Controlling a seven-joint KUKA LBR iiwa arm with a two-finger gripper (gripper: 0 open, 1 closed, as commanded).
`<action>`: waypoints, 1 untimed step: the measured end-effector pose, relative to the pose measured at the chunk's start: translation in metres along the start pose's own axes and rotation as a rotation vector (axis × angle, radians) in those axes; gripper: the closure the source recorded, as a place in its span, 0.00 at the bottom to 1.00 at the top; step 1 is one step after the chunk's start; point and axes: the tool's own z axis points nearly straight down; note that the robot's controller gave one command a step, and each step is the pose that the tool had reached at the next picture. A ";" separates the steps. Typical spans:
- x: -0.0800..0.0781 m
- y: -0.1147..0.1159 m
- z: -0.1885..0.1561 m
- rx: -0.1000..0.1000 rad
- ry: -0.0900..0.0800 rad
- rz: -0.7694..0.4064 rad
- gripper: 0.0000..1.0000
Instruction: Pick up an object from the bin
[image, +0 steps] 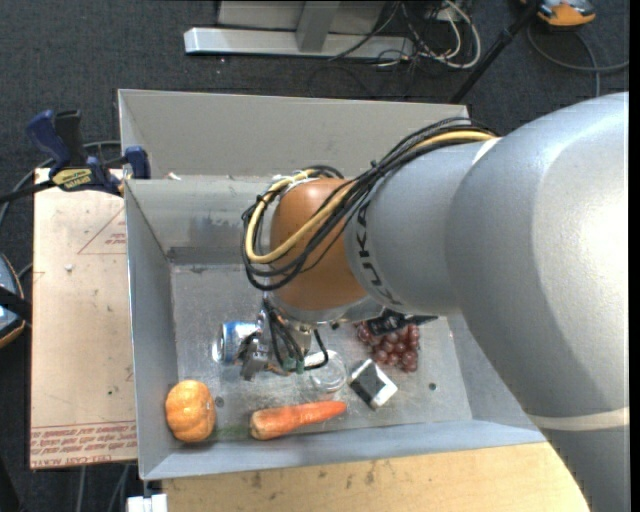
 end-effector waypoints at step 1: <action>0.000 0.000 -0.010 0.000 0.000 0.000 1.00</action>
Offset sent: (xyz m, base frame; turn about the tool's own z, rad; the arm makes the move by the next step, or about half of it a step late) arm -0.0001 -0.0002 0.0673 0.0000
